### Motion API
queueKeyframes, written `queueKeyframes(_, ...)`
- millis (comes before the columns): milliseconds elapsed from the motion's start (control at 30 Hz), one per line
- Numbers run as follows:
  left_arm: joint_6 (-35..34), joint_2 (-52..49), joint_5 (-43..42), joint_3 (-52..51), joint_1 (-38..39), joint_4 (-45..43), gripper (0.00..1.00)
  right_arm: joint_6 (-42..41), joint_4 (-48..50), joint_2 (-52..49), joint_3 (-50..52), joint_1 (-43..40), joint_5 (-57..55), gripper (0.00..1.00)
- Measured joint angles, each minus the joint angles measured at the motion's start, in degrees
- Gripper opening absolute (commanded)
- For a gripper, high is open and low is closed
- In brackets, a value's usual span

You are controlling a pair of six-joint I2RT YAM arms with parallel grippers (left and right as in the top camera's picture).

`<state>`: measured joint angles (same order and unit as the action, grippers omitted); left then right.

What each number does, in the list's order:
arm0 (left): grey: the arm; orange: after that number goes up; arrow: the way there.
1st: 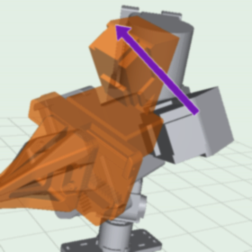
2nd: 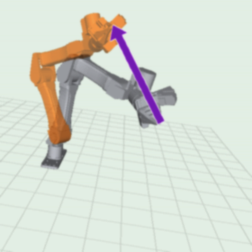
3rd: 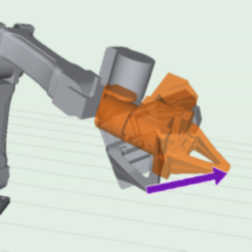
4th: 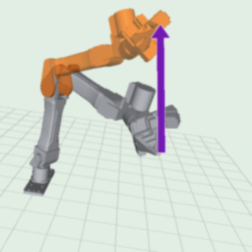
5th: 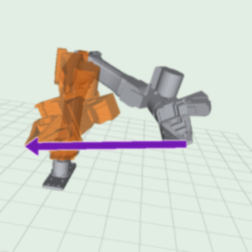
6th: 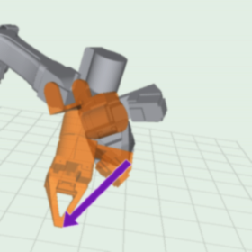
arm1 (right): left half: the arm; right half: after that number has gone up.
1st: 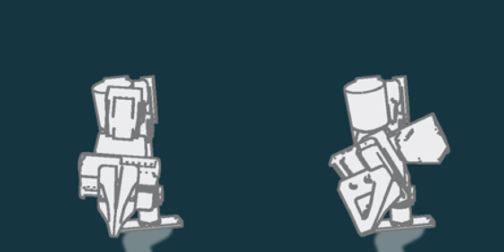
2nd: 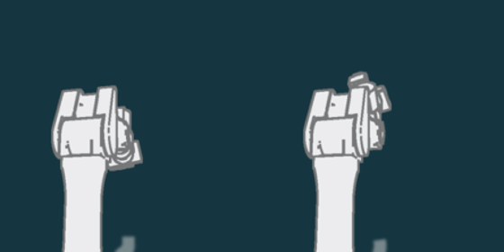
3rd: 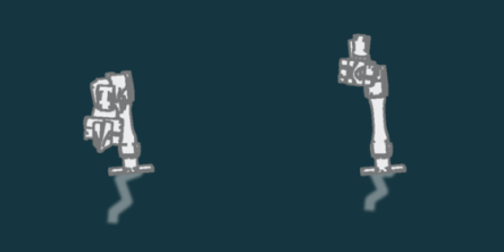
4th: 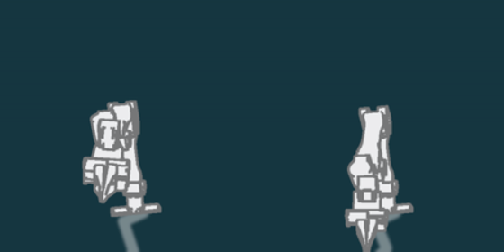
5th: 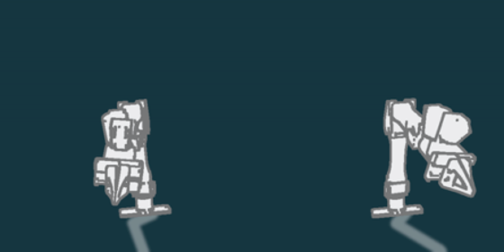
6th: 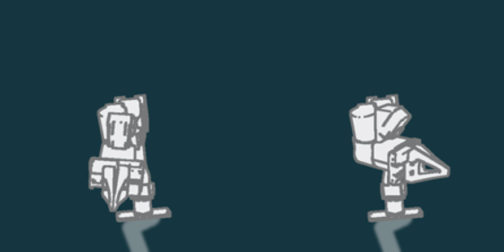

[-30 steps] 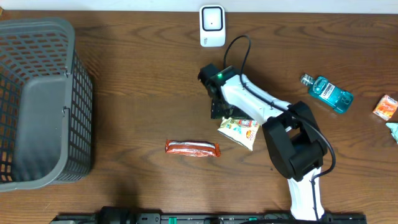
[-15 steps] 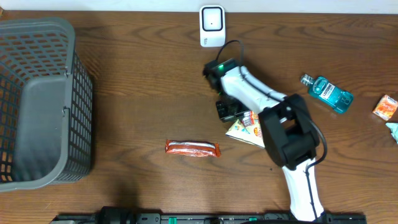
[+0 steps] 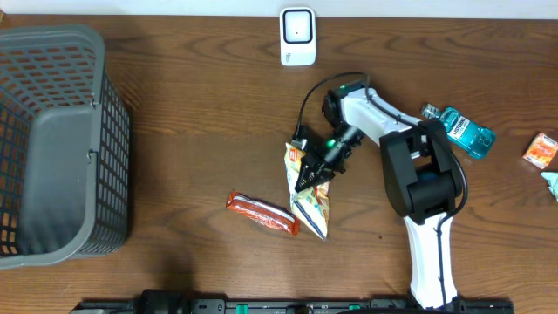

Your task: Scan the item barcode

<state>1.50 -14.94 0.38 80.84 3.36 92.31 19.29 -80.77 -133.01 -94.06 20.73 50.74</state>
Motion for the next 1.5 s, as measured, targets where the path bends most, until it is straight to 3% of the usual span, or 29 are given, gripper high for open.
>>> queueKeyframes(167,0.00,0.00,-0.02,0.00,0.00,0.00,0.99,-0.48,0.83,0.00,-0.44,-2.51,0.11,0.01)
queueKeyframes(367,0.00,0.00,-0.02,0.00,0.00,0.00,0.99,13.07,-13.68,0.02,-5.31,-7.39,12.66,0.01)
queueKeyframes(467,0.00,0.00,-0.02,0.00,0.00,0.00,0.99,19.10,-16.35,0.33,-6.16,-10.49,16.02,0.01)
queueKeyframes(700,0.00,0.00,-0.02,0.00,0.00,0.00,0.99,38.14,-16.48,0.37,-5.77,-14.29,19.23,0.01)
queueKeyframes(833,-0.02,0.00,0.00,0.00,0.00,0.00,0.99,49.27,-14.99,0.42,-2.29,-12.74,24.04,0.01)
queueKeyframes(967,0.00,0.00,0.00,0.00,0.00,0.00,0.99,54.64,-8.22,0.42,2.36,-8.85,29.14,0.01)
queueKeyframes(1100,0.00,0.00,0.00,0.00,0.00,0.00,0.99,54.66,0.39,0.42,5.88,-4.22,31.15,0.01)
queueKeyframes(1267,0.00,0.00,0.00,0.00,0.00,0.00,0.99,46.38,11.47,0.42,9.01,-3.43,27.78,0.01)
queueKeyframes(1500,0.00,0.00,-0.02,0.00,0.00,0.00,0.99,36.98,10.75,0.44,9.90,-8.09,19.23,0.01)
